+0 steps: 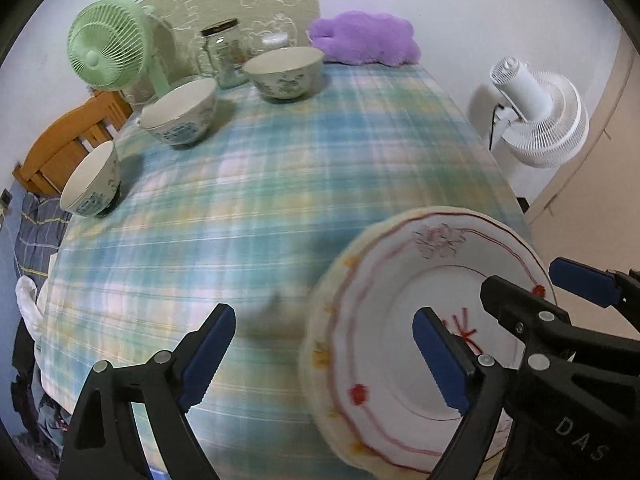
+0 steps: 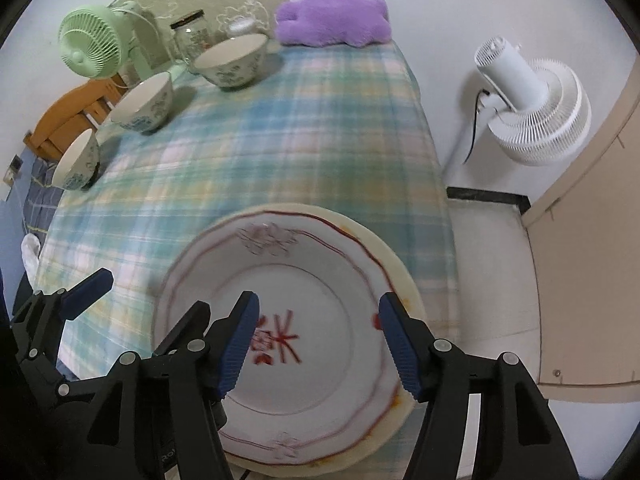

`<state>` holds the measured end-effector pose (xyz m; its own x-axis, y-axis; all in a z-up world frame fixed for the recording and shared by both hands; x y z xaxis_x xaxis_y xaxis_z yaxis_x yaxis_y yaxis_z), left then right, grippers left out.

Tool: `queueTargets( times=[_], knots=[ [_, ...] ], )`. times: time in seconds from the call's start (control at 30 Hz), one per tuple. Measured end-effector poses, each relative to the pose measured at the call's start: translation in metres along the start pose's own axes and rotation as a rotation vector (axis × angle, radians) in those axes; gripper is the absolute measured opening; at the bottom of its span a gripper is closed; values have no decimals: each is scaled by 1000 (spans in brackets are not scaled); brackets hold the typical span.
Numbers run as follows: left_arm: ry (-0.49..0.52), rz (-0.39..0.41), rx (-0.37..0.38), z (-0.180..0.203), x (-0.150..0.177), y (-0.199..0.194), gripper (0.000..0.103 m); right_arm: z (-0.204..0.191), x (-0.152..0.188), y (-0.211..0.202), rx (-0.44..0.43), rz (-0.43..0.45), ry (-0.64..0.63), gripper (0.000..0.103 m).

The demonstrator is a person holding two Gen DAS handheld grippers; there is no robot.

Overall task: Organize plates and bowls
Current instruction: 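Open both grippers and withdraw from the plate stack, then move both grippers to the grey shallow dish and grasp its rim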

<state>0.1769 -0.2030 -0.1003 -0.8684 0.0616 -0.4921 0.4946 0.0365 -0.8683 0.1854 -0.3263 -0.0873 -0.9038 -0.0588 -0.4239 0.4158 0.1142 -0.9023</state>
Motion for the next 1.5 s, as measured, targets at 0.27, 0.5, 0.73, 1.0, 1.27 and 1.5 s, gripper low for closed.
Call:
queueTargets(
  times=[0.27, 0.5, 0.73, 1.0, 1.27, 1.5],
  knots=[
    [37, 15, 28, -63, -4, -6, 91, -63, -4, 0, 4, 24, 58, 66],
    [40, 27, 65, -128, -13, -10, 90, -129, -16, -6, 40, 77, 87, 66],
    [37, 48, 75, -196, -31, -11, 90, -192, -34, -1, 50, 121, 122, 66],
    [2, 55, 73, -262, -52, 2, 82, -259, -66, 15, 61, 150, 135, 66],
    [-63, 86, -5, -331, -89, 16, 72, -313, -115, 38, 27, 192, 140, 66],
    [-146, 72, -29, -373, -112, 52, 65, -349, -155, 69, 28, 208, 109, 66]
  ],
)
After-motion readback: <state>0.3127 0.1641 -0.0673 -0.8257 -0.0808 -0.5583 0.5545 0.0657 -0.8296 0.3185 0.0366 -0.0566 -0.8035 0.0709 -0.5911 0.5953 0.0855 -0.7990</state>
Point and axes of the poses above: each gripper's, at about its wrist camera, not at the fingertips, and y roughly the way its jaws point, z to its right, x to its underside, the point moved 8 cm from there along y, roughly the way its jaws point, and after that the axes turned 2 degrees about z, right-handed, at the moved point
